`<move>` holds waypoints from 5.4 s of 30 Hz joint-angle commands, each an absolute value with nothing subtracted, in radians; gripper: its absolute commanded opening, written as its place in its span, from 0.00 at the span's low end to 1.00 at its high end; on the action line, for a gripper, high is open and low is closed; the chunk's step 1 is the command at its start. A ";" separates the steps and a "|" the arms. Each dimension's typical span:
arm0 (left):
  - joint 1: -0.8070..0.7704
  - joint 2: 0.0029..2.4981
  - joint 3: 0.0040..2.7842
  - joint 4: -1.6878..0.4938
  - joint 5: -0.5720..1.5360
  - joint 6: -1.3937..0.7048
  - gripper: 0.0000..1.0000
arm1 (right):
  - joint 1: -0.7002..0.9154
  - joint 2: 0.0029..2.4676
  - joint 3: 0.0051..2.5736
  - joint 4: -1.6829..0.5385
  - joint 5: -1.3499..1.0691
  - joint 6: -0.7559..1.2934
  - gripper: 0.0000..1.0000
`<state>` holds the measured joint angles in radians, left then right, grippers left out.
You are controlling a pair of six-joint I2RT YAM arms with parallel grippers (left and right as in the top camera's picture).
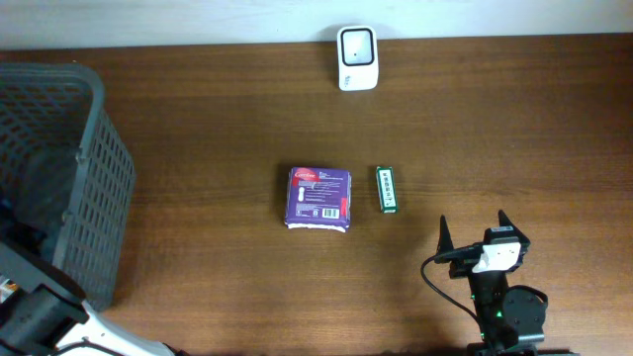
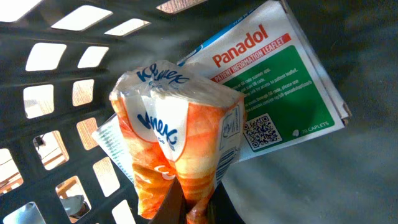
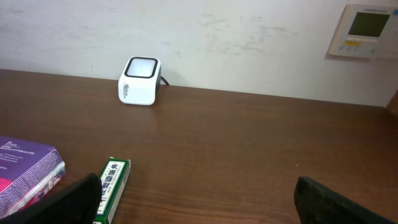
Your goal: Scan the item barcode
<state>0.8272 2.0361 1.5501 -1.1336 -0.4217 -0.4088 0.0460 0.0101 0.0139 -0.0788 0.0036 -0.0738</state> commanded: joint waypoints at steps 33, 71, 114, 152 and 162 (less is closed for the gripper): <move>-0.654 2.380 2.359 -1.269 0.181 -0.422 0.49 | 0.052 0.004 0.006 -0.082 0.012 -0.064 0.99; 0.576 1.879 2.664 -1.592 0.193 -0.227 0.55 | 0.052 0.004 0.006 -0.082 0.012 -0.064 0.98; 0.263 1.990 2.097 -1.672 0.184 -0.167 0.99 | 0.052 0.004 0.006 -0.082 0.012 -0.064 0.98; -0.123 1.705 1.847 -1.512 0.070 -0.308 0.00 | 0.052 0.004 0.006 -0.082 0.012 -0.064 0.98; -0.104 1.642 1.919 -1.689 -0.362 -0.464 0.00 | 0.052 0.004 0.006 -0.082 0.012 -0.064 0.99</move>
